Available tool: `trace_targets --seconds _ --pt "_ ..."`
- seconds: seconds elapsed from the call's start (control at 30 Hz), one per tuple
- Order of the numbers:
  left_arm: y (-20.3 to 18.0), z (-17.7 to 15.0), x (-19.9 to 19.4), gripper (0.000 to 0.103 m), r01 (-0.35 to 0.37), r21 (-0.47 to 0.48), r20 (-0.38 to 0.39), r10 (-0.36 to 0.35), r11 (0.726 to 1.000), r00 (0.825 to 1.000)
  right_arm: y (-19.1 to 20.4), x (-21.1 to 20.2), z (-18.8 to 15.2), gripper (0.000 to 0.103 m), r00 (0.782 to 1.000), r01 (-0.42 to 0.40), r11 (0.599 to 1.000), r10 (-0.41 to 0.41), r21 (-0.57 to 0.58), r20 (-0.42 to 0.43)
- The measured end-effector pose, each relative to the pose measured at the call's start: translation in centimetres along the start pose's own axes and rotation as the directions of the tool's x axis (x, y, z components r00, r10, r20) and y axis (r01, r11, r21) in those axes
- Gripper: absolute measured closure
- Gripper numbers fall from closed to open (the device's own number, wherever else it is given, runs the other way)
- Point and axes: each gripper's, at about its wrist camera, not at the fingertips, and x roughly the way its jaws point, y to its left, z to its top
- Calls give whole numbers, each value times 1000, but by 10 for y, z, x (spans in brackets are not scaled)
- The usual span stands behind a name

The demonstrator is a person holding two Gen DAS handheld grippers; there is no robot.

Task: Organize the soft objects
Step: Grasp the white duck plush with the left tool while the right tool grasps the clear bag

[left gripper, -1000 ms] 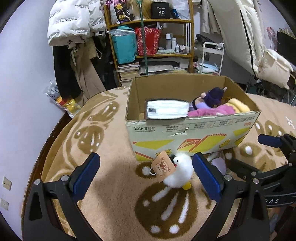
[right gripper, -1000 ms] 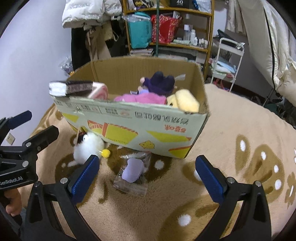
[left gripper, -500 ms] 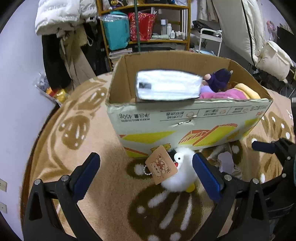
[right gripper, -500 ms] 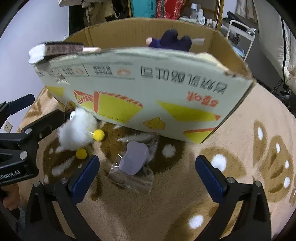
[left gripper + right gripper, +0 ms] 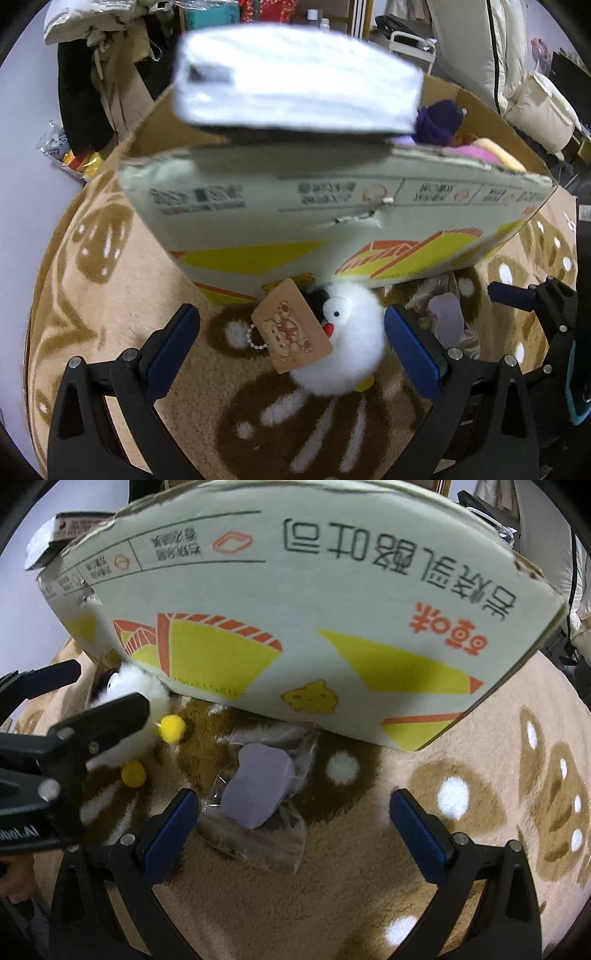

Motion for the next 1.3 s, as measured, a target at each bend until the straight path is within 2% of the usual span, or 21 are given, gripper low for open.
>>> trace_targets --seconds 0.3,0.5,0.8,1.13,1.3 --pt "-11 1 13 4 -34 20 -38 35 999 999 16 6 -8 0 999 34 999 -34 12 31" --pt "-15 1 17 4 -62 35 -31 63 997 998 16 12 -16 0 999 32 997 -34 76 34" --pt "-11 0 19 4 -59 19 -45 60 998 997 13 20 -15 0 1000 17 996 -19 85 22" --pt "4 -2 22 4 -40 -8 -54 40 999 998 11 17 -17 0 998 44 996 -47 81 46" --pt "8 -3 26 11 -26 -18 -59 25 1000 998 21 14 -21 0 995 76 995 -81 71 62"
